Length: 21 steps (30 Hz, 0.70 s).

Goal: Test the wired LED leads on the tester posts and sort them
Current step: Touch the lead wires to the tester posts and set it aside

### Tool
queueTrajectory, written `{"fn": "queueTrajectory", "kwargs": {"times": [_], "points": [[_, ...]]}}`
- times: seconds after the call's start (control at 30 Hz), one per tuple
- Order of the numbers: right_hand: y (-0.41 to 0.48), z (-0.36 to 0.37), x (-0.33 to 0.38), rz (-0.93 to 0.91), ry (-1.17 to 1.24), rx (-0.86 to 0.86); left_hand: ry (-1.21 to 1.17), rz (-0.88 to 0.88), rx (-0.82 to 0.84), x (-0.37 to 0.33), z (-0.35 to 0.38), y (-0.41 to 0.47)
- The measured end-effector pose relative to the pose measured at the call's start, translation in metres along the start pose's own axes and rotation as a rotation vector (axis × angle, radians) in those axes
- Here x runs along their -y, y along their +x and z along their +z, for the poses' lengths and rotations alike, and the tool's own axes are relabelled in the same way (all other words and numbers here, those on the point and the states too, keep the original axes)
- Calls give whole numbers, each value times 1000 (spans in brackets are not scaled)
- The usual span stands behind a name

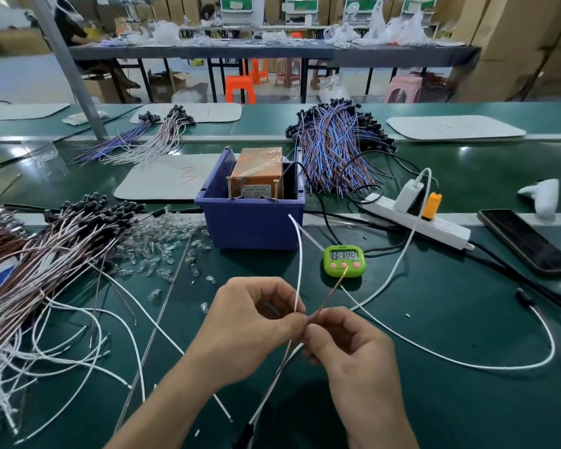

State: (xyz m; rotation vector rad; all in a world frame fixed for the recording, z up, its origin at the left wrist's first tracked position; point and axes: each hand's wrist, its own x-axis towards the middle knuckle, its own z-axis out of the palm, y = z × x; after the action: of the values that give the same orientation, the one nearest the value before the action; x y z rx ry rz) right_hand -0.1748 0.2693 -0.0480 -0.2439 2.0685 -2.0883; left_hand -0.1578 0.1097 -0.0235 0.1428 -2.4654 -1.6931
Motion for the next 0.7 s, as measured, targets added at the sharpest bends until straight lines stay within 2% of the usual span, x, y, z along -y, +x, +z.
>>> {"fn": "queueTrajectory", "kwargs": {"times": [0.07, 0.13, 0.2, 0.27, 0.37, 0.5, 0.6, 0.7], "points": [[2, 1, -2, 24, 88, -11, -1, 25, 5, -1, -1, -2], [6, 2, 0, 97, 302, -46, -62, 31, -5, -1, -1, -3], [11, 2, 3, 198, 536, -87, -239, 3, -46, 0, -3, -3], [17, -5, 5, 234, 592, -127, -514, -54, -81, 2, -9, -5], [28, -21, 7, 211, 515, -164, -797, -136, -144, 10, -29, -10], [42, -36, 5, 144, 333, -189, -899, -290, -394, 27, -63, -12], [53, -37, 2, 64, 160, -178, -764, -320, -618, 40, -77, -10], [63, -25, 0, -44, -23, -97, -469, -269, -614, 44, -72, -5]]}}
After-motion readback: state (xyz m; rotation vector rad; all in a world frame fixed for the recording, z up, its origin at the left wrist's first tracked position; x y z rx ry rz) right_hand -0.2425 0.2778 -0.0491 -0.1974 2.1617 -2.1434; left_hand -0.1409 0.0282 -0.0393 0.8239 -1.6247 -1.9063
